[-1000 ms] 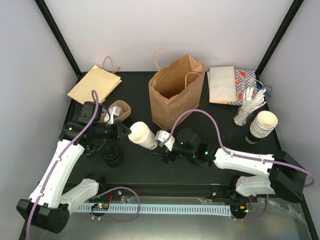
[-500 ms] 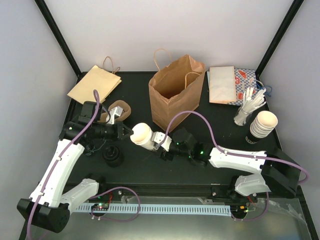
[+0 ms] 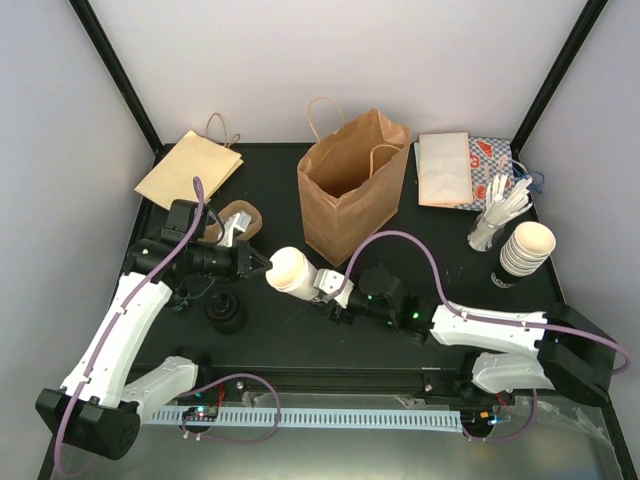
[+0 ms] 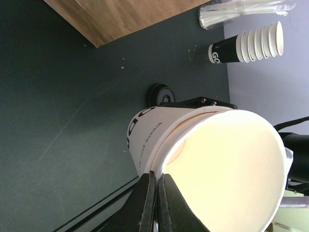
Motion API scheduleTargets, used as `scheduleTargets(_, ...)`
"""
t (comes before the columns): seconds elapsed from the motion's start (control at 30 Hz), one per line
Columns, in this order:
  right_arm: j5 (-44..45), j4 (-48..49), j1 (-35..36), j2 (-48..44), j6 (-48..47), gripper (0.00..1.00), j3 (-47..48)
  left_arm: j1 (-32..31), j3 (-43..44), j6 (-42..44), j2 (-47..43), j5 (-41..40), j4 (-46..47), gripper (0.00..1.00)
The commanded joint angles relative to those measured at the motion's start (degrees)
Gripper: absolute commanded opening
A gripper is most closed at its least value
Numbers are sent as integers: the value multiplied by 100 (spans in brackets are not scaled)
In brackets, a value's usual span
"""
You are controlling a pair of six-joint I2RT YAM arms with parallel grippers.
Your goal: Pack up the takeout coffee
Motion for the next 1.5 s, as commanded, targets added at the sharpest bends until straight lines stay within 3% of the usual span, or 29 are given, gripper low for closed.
scheduleTargets(0.0, 488, -142, -26, -120, -23, 61, -316, 38, 387, 26, -21, 170, 0, 2)
scheduleTargets(0.63, 809, -185, -26, -712, 206, 62, -904, 438, 631, 198, -5, 305, -189, 2)
scheduleTargets(1.03, 980, -248, -26, -928, 331, 62, -1063, 1228, 1452, 526, -185, -1995, -831, 1)
scheduleTargets(1.27, 1015, -172, -30, -1309, 416, 62, -1152, 1229, 309, 266, -392, -2269, 195, 2)
scheduleTargets(1.47, 985, -337, -26, -2058, 482, 62, -1234, 1173, -441, -61, 272, -2321, 860, 2)
